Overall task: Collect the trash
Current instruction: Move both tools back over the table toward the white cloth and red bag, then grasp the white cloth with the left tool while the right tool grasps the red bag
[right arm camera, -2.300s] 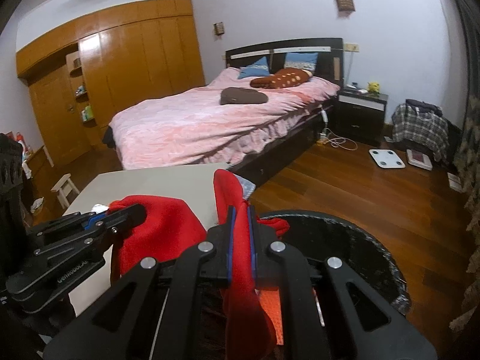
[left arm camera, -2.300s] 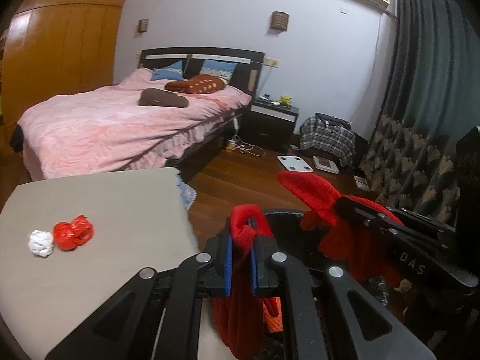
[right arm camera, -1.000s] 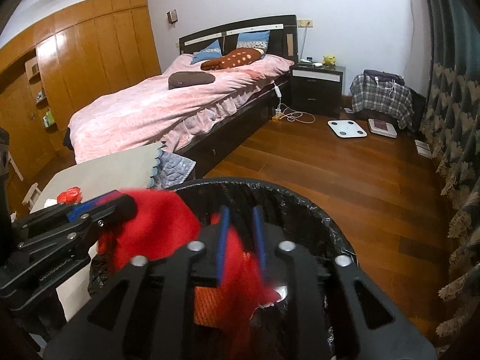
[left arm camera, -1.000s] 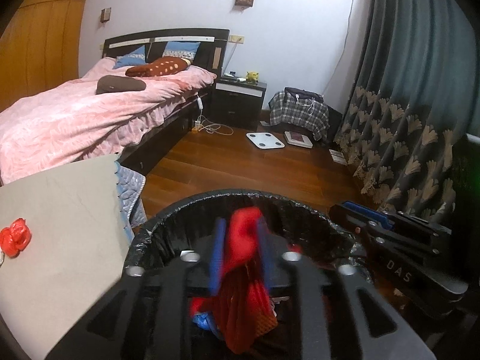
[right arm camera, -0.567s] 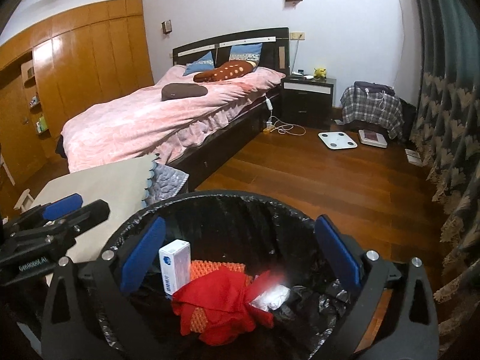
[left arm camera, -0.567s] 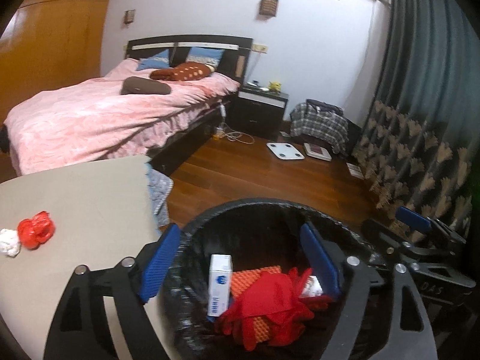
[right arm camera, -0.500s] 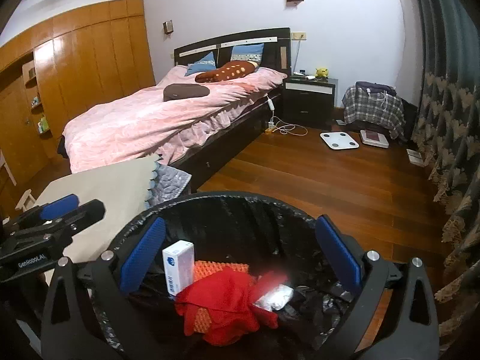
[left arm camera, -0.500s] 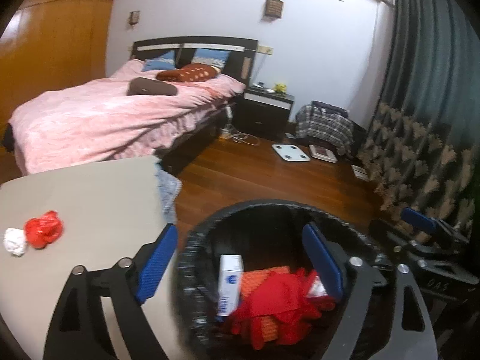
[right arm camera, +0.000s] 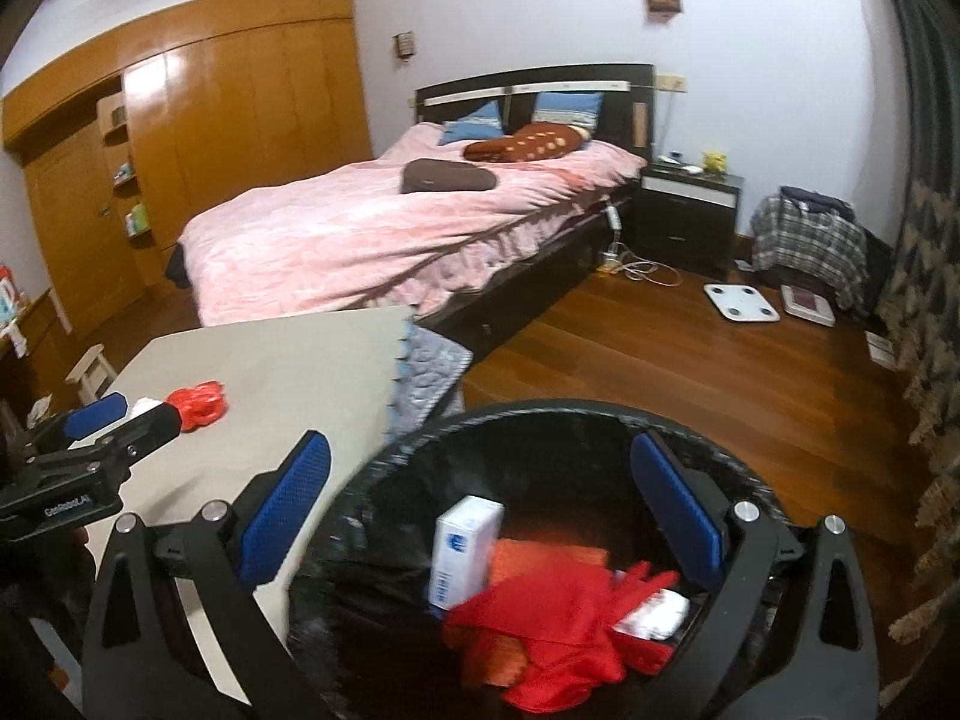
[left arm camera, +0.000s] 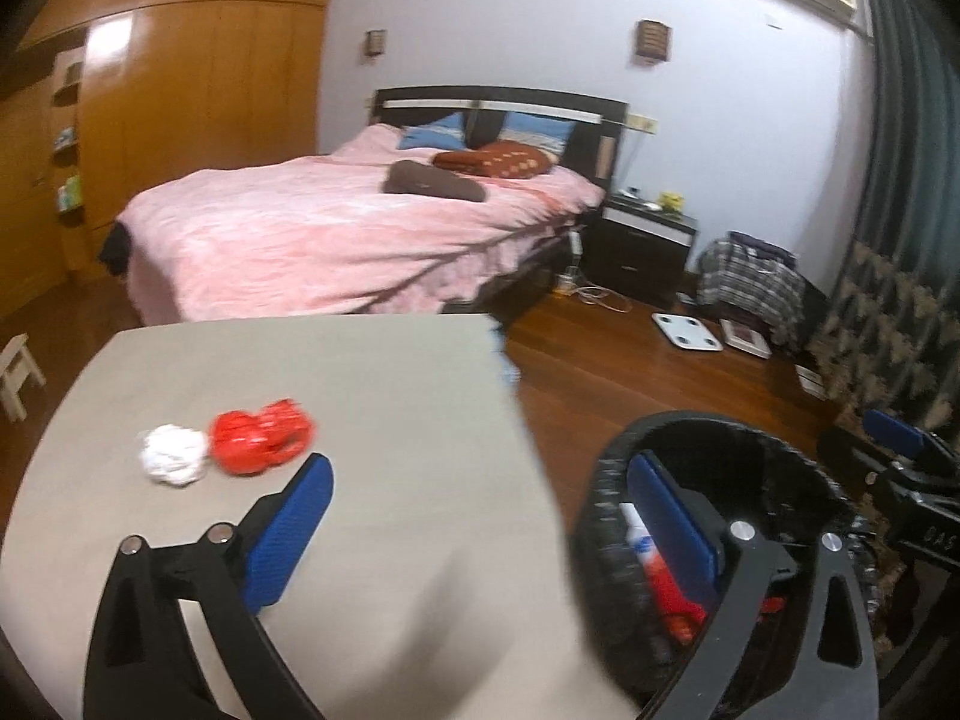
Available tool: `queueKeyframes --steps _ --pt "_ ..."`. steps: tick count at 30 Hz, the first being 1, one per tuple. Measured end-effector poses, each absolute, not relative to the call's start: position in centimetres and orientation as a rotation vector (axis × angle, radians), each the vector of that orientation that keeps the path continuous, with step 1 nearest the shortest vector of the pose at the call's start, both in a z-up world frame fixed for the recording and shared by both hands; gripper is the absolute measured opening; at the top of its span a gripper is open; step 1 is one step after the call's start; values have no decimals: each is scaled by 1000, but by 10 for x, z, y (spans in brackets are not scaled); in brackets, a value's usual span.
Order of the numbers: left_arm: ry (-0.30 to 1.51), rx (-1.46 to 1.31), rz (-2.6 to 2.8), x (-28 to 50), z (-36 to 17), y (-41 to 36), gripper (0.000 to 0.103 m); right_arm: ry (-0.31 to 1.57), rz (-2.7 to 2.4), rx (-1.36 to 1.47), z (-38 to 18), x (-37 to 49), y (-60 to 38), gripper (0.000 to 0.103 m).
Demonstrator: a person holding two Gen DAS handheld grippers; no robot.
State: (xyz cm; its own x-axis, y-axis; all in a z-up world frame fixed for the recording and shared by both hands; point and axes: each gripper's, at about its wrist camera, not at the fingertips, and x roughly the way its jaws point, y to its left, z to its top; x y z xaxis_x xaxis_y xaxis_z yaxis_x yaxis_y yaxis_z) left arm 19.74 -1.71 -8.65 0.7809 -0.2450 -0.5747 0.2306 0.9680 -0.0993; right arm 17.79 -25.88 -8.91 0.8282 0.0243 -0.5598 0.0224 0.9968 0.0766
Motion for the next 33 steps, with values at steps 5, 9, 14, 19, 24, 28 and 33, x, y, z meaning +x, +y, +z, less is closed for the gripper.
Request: queueKeyframes --steps 5,9,14,19,24,28,33 --pt "623 -48 -169 201 -90 27 97 596 63 68 -89 196 -221 98" --pt "621 -58 -110 203 -94 58 97 601 109 63 -90 209 -189 98" --pt "617 -58 -45 205 -101 94 97 603 154 65 -93 228 -157 98" --pt "619 -69 12 210 -110 128 97 618 193 60 -102 248 -123 98" --pt "618 -74 49 219 -122 154 97 638 215 38 -116 266 -95 98" --pt "639 -91 64 239 -136 170 97 659 219 6 -131 284 -77 98" --pt "672 -100 68 263 -154 178 97 683 217 1 -146 305 -65 98"
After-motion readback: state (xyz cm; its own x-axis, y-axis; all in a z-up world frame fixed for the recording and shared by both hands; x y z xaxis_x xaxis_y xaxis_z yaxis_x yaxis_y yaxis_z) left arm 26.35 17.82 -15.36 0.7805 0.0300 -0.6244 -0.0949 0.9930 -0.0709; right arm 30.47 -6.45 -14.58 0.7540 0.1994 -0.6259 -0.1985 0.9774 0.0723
